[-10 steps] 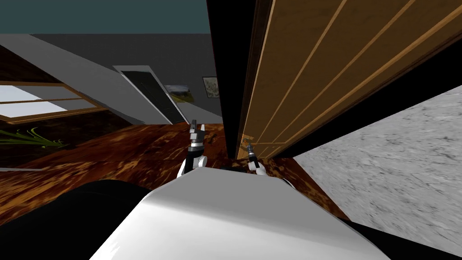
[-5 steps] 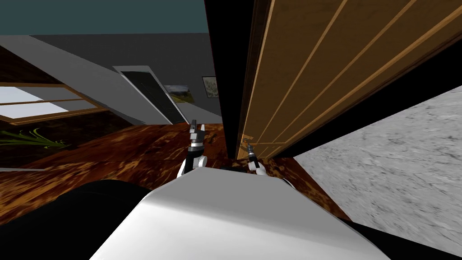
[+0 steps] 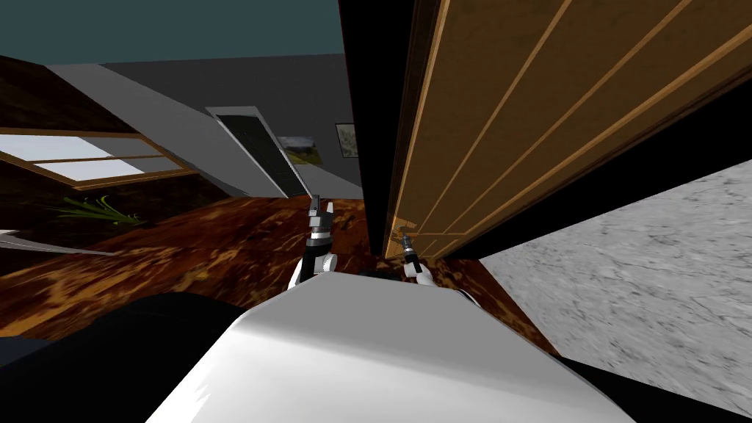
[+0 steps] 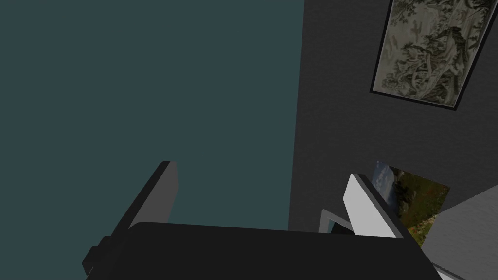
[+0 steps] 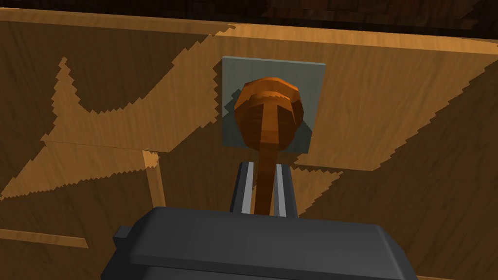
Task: Push the door open
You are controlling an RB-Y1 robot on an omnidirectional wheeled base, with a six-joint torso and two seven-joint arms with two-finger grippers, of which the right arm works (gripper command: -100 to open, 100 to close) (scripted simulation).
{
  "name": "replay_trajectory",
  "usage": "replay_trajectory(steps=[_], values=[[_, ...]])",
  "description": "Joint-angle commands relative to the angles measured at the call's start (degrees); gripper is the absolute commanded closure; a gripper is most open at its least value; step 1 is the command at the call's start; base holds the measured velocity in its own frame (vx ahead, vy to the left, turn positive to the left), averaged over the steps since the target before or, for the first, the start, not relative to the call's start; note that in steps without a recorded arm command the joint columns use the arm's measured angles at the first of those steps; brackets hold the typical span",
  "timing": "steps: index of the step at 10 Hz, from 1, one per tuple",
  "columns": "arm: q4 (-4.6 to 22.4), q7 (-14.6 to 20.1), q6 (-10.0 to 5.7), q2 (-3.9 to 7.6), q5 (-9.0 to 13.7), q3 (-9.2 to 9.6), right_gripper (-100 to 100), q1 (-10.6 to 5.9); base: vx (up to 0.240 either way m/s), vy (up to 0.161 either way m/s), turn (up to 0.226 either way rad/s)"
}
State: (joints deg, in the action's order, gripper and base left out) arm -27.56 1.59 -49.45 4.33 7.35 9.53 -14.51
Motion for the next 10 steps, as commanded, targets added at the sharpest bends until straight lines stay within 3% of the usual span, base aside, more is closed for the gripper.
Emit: replay_trajectory(steps=[1, 5, 10], values=[[0.0, 0.4, 0.02, 0.65, -0.4, -0.46, 100, 0.07, -0.16, -0.142, 0.163], [0.6, 1.5, -0.25, 0.96, -2.1, -0.97, 100, -0.34, -0.185, -0.175, 0.154], [1.4, 2.8, -0.56, 1.11, -4.0, -1.57, 100, -0.83, -0.142, -0.106, 0.173]])
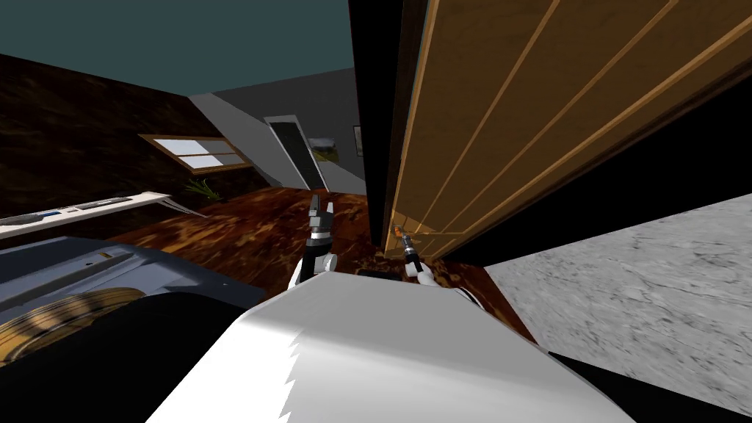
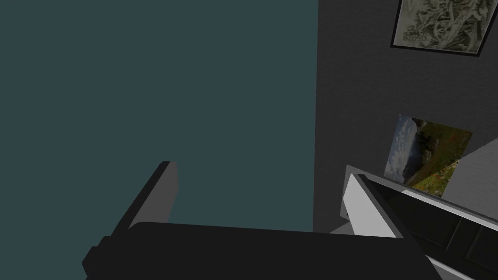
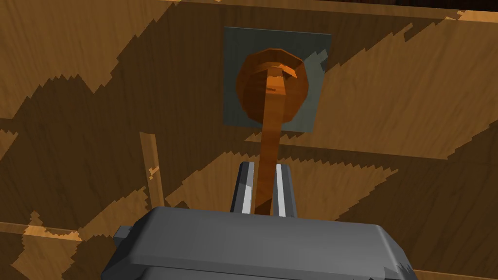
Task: Push the door open
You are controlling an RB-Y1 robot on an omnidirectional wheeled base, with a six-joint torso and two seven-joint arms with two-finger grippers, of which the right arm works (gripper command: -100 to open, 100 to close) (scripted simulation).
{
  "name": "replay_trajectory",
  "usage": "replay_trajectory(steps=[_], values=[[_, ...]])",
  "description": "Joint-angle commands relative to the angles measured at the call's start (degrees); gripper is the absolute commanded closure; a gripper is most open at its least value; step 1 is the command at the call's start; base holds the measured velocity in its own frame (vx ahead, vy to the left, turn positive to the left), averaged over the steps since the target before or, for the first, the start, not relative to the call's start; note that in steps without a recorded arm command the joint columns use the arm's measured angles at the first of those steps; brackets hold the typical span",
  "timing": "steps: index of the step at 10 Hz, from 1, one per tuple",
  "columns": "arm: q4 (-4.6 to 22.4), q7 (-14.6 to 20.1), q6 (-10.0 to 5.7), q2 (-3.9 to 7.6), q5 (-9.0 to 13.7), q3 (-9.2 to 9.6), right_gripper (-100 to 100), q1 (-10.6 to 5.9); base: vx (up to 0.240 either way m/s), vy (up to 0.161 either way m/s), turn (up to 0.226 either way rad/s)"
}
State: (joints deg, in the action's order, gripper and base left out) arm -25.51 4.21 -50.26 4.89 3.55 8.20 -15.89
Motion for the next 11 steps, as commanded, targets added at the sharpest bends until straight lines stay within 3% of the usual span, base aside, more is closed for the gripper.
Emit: replay_trajectory(steps=[1, 11], values=[[-0.5, 0.6, 0.15, 0.57, -0.8, -0.42, 100, 0.41, -0.194, -0.109, 0.196], [1.1, 3.6, -0.56, 0.03, -5.1, -1.77, 100, -0.7, -0.206, -0.131, 0.18]])
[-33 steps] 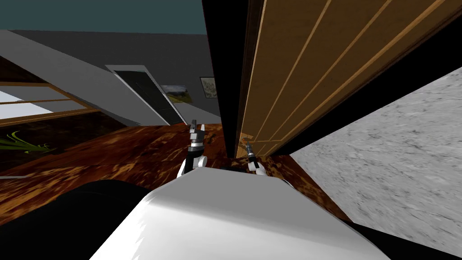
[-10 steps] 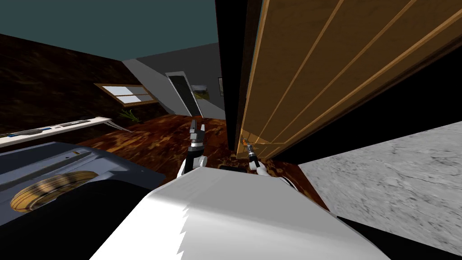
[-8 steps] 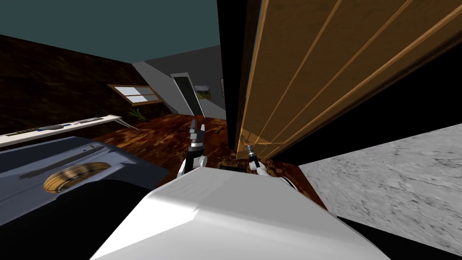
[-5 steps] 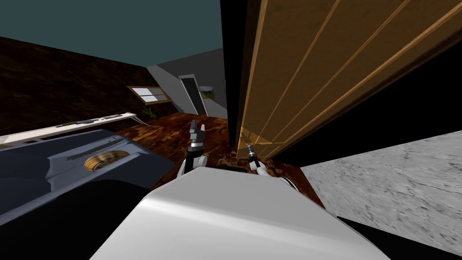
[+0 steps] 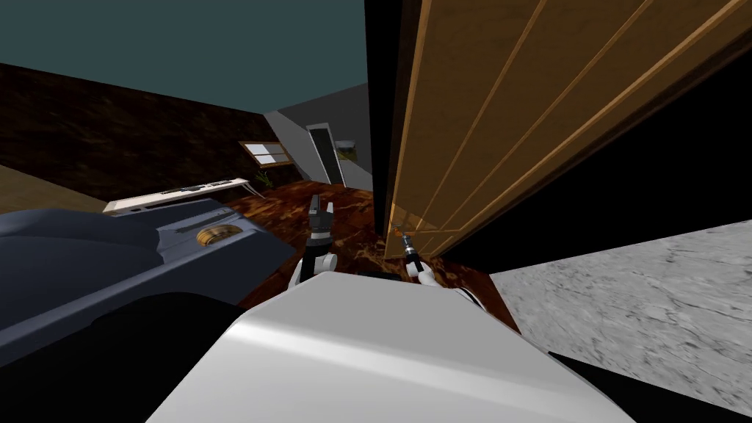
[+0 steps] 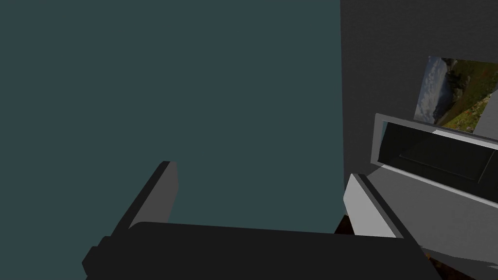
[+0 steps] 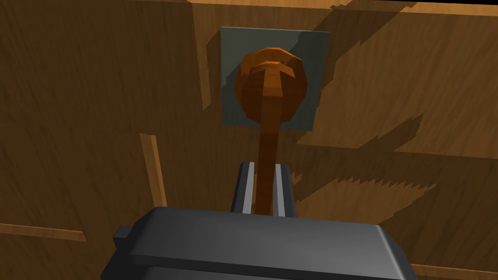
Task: Push the door open
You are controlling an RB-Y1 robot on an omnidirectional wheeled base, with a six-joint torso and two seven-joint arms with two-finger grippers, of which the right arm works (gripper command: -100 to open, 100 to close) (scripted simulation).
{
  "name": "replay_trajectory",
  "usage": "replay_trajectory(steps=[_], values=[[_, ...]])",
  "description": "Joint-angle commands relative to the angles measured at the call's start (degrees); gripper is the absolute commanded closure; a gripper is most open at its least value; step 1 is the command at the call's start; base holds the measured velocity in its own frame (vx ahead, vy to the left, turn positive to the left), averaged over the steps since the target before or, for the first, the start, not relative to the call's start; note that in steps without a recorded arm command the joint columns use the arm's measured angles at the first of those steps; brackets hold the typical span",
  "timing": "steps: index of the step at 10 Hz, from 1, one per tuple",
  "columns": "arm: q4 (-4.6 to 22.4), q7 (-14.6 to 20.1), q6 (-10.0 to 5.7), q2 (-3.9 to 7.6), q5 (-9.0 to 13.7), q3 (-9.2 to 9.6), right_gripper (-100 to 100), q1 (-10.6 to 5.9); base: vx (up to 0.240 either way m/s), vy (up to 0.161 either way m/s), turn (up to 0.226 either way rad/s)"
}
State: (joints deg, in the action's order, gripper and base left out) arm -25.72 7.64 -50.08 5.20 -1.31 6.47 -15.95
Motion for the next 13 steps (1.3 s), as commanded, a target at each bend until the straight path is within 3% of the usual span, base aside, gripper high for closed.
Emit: replay_trajectory(steps=[1, 3, 8, 13], values=[[1.5, 0.4, -0.81, -0.4, -0.6, -0.17, 100, -0.75, -0.213, -0.093, 0.143], [1.7, 0.4, -0.76, -0.04, -0.5, -0.54, 100, -1.05, -0.171, -0.086, 0.058], [2.1, -1.2, -0.78, 0.23, 1.6, -0.5, 100, -1.06, -0.077, -0.158, 0.181], [2.2, -1.9, -0.8, 0.28, 2.6, -0.48, 100, -1.12, -0.059, -0.074, 0.079]])
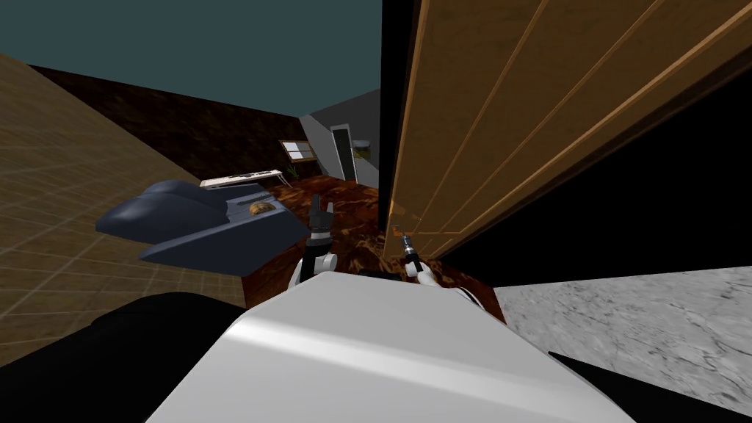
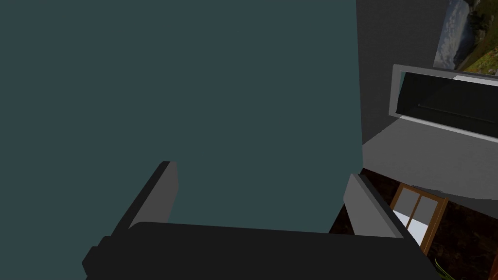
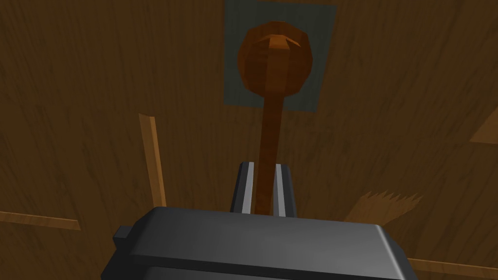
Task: Push the door open
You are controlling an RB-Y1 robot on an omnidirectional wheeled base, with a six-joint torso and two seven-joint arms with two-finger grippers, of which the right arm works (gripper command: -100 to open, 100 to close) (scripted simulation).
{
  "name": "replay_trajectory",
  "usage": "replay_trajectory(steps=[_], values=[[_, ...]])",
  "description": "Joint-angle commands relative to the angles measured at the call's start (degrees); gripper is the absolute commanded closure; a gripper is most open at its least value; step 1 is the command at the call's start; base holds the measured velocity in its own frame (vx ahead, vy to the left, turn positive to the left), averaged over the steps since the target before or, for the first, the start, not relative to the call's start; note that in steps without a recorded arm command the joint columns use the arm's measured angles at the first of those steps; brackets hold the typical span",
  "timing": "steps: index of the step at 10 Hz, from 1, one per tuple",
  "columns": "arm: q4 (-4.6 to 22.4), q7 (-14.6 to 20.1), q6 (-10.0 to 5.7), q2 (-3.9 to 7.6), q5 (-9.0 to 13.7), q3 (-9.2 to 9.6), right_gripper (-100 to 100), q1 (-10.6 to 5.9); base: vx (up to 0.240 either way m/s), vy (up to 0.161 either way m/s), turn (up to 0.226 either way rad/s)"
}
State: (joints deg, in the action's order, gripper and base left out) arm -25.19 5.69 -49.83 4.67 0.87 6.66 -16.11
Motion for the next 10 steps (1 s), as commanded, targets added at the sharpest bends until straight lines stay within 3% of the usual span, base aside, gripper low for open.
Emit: replay_trajectory(steps=[1, 5, 7, 8, 10], values=[[1.6, 0.0, -1.05, 0.8, 0.4, -0.67, 100, -0.95, -0.005, -0.01, -0.012], [0.7, -1.3, -1.1, 0.85, 2.2, -0.62, 100, -1.06, -0.083, -0.1, 0.175], [1.8, -1.3, -1.1, 0.85, 2.2, -0.62, 100, -1.06, -0.034, -0.021, -0.016], [-0.4, -1.3, -1.1, 0.85, 2.2, -0.62, 100, -1.06, -0.007, 0.01, -0.042], [2.7, -2.1, -1.13, 0.83, 3.4, -0.59, 100, -1.14, -0.1, -0.083, 0.26]])
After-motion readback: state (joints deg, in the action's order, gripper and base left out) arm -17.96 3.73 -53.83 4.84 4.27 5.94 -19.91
